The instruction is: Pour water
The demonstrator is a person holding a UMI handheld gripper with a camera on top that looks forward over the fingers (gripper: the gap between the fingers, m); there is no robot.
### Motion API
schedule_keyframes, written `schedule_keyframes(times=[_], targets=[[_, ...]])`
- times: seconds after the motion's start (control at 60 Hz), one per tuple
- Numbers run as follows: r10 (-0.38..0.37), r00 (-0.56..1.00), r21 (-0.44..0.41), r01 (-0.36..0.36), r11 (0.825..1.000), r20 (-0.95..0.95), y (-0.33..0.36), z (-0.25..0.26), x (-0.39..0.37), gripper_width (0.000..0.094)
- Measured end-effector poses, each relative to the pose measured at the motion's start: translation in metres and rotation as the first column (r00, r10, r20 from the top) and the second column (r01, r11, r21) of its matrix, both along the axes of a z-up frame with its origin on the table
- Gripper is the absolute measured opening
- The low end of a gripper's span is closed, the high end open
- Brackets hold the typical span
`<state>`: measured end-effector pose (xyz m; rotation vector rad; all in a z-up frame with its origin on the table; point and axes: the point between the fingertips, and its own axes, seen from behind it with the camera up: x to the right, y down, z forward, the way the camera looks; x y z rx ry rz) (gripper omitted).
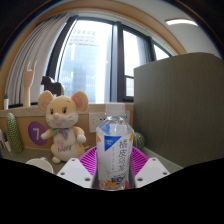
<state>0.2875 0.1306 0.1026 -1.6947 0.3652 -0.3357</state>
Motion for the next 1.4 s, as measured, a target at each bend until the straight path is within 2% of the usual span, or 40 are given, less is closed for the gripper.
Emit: schedule_keyframes(times=[0.183, 0.283, 0.433, 0.6, 0.733, 0.817, 1.0, 1.2, 1.4], targets=[[0.024, 1.0, -0.016, -0.023, 1.0, 0.018, -0.006, 0.0, -0.004, 0.0551], [0.053, 0.999, -0.078, -0.052, 0.996, 0.002, -0.021, -0.01, -0.012, 0.0713], [0.064, 0.997, -0.101, -0.068, 0.993, -0.041, -0.062, -0.021, -0.028, 0.0788], [0.088, 0.994, -0.117, -0.096, 0.989, -0.068, -0.115, -0.027, -0.067, 0.0785], [0.161, 0.985, -0.098, -0.166, 0.981, -0.057, -0.154, -0.006, -0.118, 0.0785], [0.225, 0.973, -0.096, -0.228, 0.969, -0.05, -0.176, 0.011, -0.156, 0.0792], [0.331, 0.942, -0.035, -0.333, 0.942, -0.055, -0.213, 0.051, -0.226, 0.0795], [0.403, 0.915, -0.038, -0.404, 0.914, -0.035, -0.241, 0.067, -0.283, 0.0794], [0.467, 0.884, -0.008, -0.468, 0.884, -0.032, -0.26, 0.079, -0.322, 0.0793]])
